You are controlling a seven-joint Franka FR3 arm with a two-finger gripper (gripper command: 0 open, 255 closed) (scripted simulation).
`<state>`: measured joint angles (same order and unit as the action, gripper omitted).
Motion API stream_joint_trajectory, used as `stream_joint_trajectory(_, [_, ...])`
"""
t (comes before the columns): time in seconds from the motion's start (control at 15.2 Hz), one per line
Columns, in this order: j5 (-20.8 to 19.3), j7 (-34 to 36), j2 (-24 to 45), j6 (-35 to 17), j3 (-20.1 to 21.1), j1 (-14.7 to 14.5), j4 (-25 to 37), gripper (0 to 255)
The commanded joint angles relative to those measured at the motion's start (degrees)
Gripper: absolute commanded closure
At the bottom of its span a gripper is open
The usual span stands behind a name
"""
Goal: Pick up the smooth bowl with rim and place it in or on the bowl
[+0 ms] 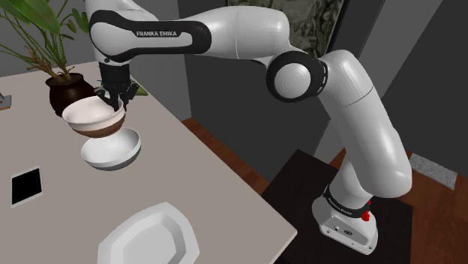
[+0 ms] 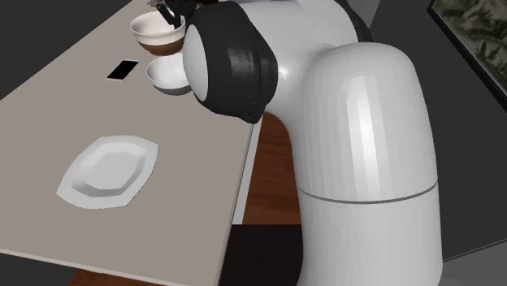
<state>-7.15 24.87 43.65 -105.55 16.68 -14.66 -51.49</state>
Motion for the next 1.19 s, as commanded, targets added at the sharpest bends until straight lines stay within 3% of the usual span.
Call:
stream_joint_trajectory(0.0, [-0.4,-0.3,3.2,1.3,-0.4,-0.6,4.5,255])
stream_joint_trajectory(0.73, [-0.3,-0.1,1.6,-8.4,-0.3,0.9,-6.9,255])
stream_joint_trajectory(1.12, [-0.4,-0.1,1.7,-9.9,-0.3,1.0,-8.3,255])
